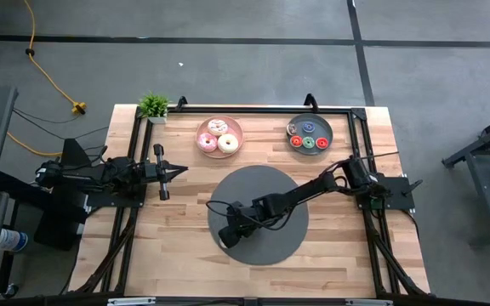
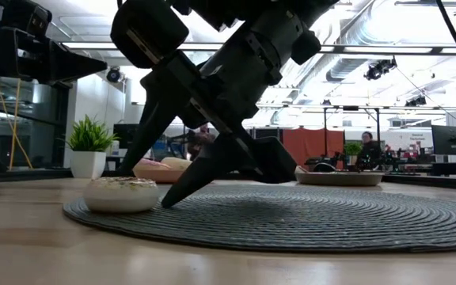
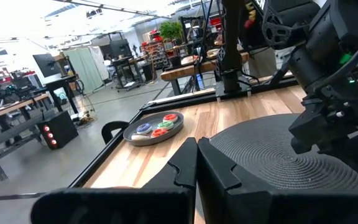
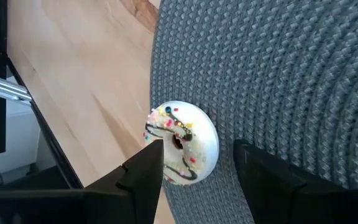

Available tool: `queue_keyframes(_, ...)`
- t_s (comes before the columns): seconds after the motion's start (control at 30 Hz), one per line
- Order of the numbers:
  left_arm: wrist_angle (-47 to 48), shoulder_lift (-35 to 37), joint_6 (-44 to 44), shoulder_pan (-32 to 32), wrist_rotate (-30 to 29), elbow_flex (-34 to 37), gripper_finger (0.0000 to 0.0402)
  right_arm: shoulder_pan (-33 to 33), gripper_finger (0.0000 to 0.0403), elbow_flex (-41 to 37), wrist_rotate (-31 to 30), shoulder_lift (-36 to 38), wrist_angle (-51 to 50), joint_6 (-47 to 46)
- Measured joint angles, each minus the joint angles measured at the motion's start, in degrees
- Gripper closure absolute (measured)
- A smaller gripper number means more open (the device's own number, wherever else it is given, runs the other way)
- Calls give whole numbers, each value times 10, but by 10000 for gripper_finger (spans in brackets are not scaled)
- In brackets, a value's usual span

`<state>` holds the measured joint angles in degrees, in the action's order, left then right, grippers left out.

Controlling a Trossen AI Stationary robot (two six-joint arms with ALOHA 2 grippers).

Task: Pick & Place donuts
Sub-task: Put the small white donut on the gray plate

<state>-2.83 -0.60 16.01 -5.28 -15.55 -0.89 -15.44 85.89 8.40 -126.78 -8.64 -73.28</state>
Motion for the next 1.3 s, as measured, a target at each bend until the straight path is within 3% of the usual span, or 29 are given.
queue_keyframes(0.2,0,0,0,0,0,0,401,0,225,1,1,0,-8,1)
queue_keyframes(0.7,0,0,0,0,0,0,401,1,323,0,7,0,-8,2)
queue_keyframes(1.3,0,0,0,0,0,0,401,39,332,82,-16,7,-40,68)
